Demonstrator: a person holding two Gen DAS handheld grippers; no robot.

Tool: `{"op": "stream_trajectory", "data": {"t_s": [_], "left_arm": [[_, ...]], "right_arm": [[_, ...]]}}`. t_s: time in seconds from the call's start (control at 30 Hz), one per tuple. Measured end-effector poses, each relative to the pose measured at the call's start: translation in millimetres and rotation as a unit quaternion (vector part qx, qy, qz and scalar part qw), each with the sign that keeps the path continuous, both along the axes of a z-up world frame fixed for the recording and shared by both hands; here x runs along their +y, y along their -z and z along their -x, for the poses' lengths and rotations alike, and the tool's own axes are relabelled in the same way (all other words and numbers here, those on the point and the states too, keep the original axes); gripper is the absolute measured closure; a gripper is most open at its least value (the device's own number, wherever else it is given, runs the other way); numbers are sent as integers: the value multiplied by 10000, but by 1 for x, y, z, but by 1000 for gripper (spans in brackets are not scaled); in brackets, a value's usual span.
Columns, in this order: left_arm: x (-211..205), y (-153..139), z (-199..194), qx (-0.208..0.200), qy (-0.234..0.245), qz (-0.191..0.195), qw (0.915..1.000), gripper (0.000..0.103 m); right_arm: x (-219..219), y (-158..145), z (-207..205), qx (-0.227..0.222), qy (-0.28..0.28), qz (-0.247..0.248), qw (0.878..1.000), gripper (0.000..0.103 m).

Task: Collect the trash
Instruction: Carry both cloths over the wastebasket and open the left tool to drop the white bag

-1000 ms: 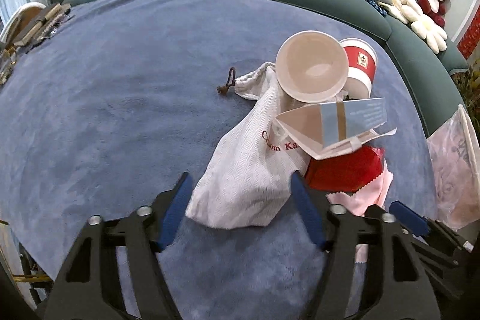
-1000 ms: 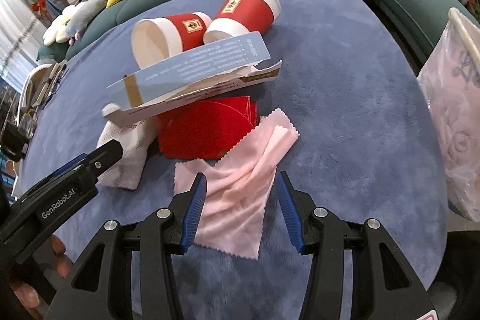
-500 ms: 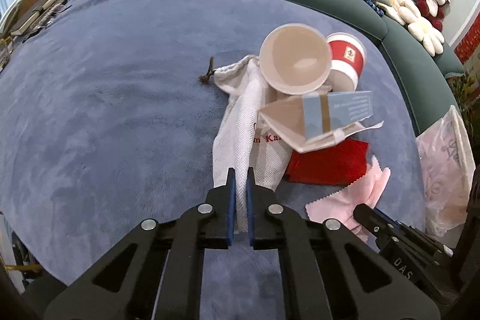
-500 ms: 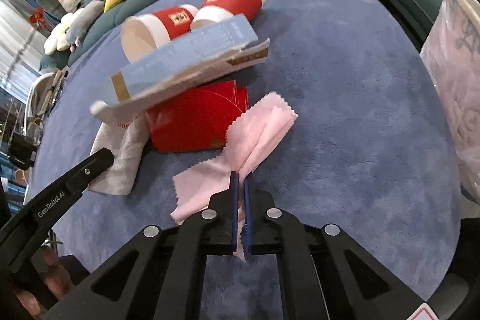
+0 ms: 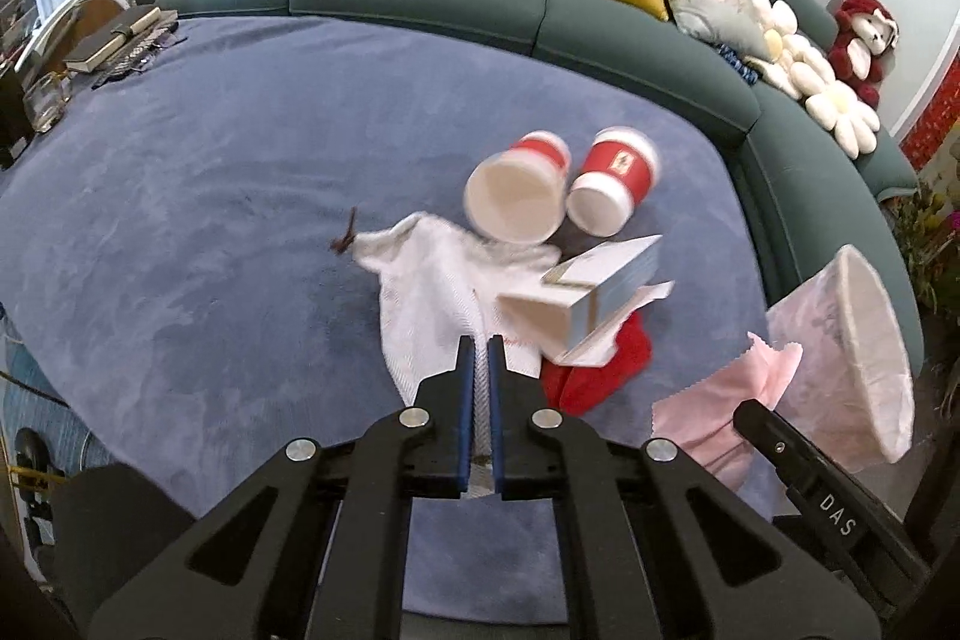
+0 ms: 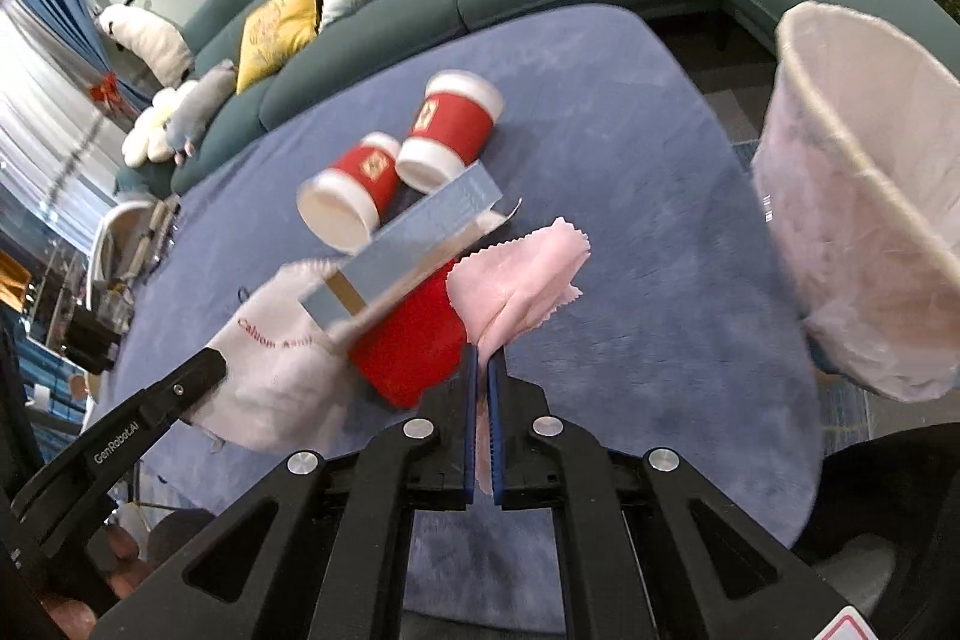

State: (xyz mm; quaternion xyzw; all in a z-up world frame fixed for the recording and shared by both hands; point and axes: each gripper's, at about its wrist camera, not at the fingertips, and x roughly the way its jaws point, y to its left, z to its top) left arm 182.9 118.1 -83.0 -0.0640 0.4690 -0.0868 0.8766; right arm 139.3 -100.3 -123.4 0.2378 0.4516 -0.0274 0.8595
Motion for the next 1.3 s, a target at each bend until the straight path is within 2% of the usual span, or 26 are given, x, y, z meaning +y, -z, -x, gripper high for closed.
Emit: {"op": "stream_trajectory", "data": {"t_s": [0.27,0.53,0.97,1.3], "left_arm": [[-17,-48,23,-456,9,55,9989,100],[-52,-92,45,-831,341,250,9956,100],[-138,-124,65,-1096,1170,487,9859,100],[-217,-136,63,-1113,1947,685,9721,100]], "right_arm": [[-20,-31,29,-353,80,-69,9993,99],[-35,-56,52,-675,172,-64,9975,99],[-73,-87,91,-1085,470,192,9928,99],[-138,-96,116,-1220,1210,487,9839,99]]}}
